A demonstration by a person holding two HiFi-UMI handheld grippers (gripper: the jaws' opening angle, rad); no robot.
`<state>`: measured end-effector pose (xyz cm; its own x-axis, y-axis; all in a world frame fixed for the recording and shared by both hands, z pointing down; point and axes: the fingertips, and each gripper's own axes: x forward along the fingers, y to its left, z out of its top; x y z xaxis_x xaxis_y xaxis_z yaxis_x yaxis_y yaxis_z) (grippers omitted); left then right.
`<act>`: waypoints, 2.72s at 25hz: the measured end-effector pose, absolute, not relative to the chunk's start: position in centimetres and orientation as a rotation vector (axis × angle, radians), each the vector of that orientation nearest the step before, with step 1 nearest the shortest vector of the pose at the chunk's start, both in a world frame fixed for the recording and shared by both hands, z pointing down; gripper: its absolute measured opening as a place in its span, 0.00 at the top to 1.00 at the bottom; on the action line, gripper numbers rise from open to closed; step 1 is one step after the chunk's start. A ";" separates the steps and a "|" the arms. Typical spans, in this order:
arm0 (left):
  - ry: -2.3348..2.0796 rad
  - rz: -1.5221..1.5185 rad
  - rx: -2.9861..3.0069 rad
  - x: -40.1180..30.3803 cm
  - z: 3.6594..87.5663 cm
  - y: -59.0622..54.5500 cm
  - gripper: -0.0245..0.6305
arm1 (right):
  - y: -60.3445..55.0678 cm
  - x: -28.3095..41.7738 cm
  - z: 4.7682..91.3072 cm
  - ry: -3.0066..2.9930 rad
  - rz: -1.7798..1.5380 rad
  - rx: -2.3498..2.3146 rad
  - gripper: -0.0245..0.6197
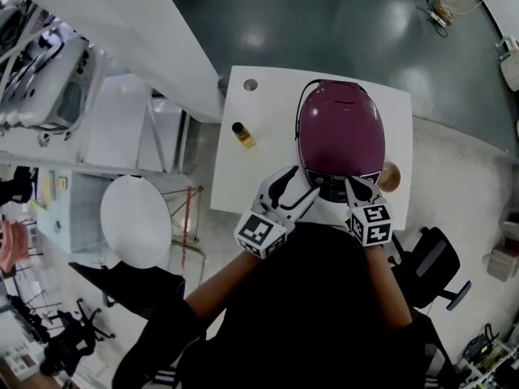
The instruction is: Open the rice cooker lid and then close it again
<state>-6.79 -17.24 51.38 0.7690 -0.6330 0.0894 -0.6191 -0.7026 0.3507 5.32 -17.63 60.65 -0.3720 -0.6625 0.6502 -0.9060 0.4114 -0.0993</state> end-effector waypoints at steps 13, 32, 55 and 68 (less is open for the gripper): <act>-0.924 -0.048 2.594 -7.7 51.7 -17.7 0.59 | -17.4 5.3 60.7 -2.061 0.535 1.412 0.96; -0.993 -0.059 2.583 -10.3 51.9 -17.6 0.59 | -17.6 5.3 60.7 -2.039 0.443 1.442 0.96; -0.948 -0.111 2.556 -9.3 51.4 -17.0 0.59 | -18.0 5.1 60.5 -2.068 0.450 1.424 0.96; -0.833 -0.246 2.645 -8.1 43.4 -25.0 0.59 | -16.7 5.3 56.7 -2.166 0.373 1.463 0.96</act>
